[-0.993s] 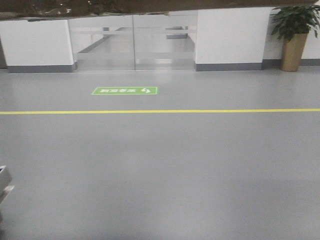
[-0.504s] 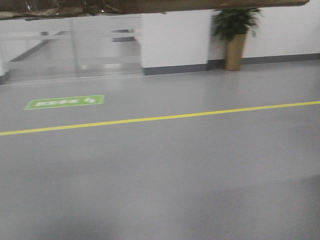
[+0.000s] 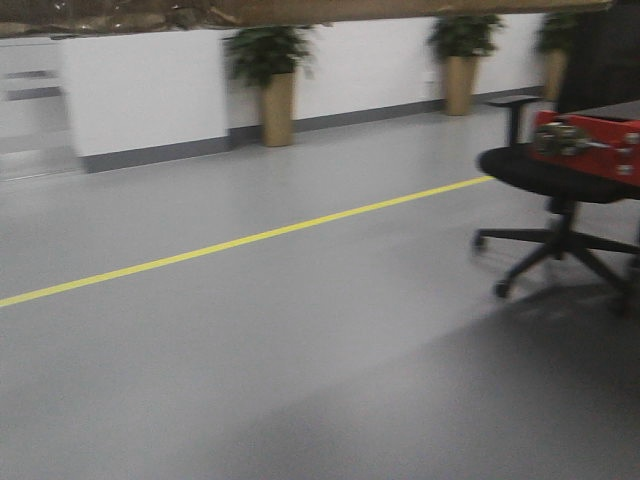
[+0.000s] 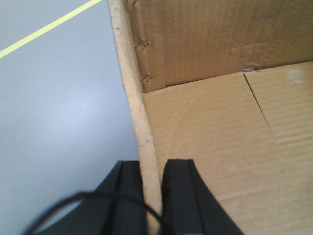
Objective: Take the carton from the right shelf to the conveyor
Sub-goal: 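Hold the carton in both grippers while driving to the red conveyor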
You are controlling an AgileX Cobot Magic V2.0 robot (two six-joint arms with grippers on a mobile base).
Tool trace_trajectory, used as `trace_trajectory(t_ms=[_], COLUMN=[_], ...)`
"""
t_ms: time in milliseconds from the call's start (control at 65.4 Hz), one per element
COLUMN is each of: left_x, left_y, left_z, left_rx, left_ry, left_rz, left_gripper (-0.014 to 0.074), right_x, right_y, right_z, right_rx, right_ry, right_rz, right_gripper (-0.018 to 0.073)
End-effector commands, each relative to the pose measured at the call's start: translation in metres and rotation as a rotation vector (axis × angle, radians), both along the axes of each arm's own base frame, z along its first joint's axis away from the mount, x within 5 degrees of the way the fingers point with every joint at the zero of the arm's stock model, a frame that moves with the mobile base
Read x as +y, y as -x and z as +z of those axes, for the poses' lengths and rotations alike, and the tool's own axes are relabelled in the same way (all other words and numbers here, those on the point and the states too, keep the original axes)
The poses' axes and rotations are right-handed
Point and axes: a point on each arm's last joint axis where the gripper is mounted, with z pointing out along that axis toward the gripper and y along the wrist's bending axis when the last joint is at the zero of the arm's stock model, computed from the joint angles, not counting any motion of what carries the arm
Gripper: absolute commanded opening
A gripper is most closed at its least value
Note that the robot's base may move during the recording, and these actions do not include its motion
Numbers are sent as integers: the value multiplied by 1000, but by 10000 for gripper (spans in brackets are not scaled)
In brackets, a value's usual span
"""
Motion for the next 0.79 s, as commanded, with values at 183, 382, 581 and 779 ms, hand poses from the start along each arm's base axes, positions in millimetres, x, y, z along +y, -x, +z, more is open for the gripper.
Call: trace_trajectory(t_ms=[183, 382, 581, 779], left_x=[-5, -5, -5, -5], left_y=[1, 1, 1, 1], left_z=[4, 4, 4, 4], left_rx=[-39, -39, -39, -39], left_ry=[24, 24, 24, 24], left_rz=[-33, -33, -33, -33], left_gripper=[-13, -13, -13, -13], right_x=[5, 5, 5, 5], right_y=[8, 8, 8, 8], right_z=[12, 12, 12, 12], right_rx=[-60, -60, -60, -60], right_ry=[-80, -80, -80, -80], right_rz=[57, 57, 57, 57], right_gripper=[-72, -72, -72, -72])
